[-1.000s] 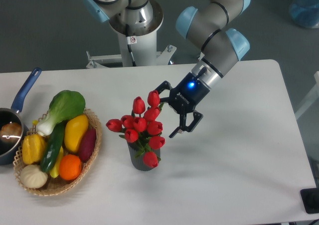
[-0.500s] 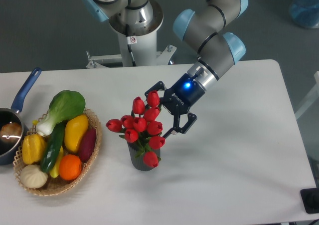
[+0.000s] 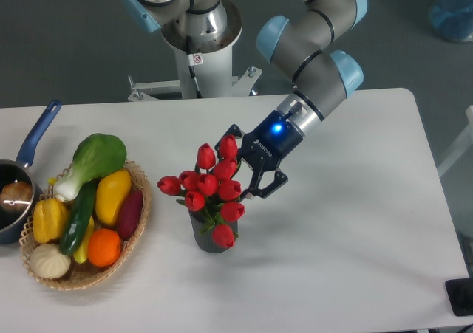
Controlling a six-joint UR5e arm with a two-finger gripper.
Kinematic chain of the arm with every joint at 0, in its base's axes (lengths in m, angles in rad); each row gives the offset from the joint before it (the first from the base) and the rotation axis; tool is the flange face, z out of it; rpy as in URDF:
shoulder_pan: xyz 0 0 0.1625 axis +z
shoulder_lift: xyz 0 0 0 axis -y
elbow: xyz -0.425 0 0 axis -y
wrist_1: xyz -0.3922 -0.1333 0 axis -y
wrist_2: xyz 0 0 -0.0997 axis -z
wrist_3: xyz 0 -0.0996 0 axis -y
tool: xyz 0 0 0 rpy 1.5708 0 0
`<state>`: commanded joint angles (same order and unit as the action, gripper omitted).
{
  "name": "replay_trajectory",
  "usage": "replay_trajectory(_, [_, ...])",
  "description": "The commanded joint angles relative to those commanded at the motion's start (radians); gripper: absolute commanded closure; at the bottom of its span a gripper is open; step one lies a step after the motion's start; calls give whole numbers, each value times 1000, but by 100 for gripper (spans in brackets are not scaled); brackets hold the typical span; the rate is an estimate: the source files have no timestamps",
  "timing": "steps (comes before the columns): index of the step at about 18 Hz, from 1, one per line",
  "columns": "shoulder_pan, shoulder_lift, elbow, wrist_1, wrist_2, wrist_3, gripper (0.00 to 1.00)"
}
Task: Pick up the flowers from the vase
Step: 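Close the gripper around the tulip stems above the vase rim, then lift the gripped tulips straight up out of the dark vase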
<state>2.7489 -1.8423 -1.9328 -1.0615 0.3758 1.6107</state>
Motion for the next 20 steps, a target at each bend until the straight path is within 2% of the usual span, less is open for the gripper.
replay_trajectory(3, [0, 2, 0, -2, 2, -3, 86])
replay_trajectory(5, [2, 3, 0, -2, 2, -5, 90])
replay_trajectory(11, [8, 14, 2, -2, -3, -32, 91])
replay_trajectory(15, [14, 40, 2, -2, -8, -55, 91])
replay_trajectory(20, [15, 87, 6, -2, -66, -129, 91])
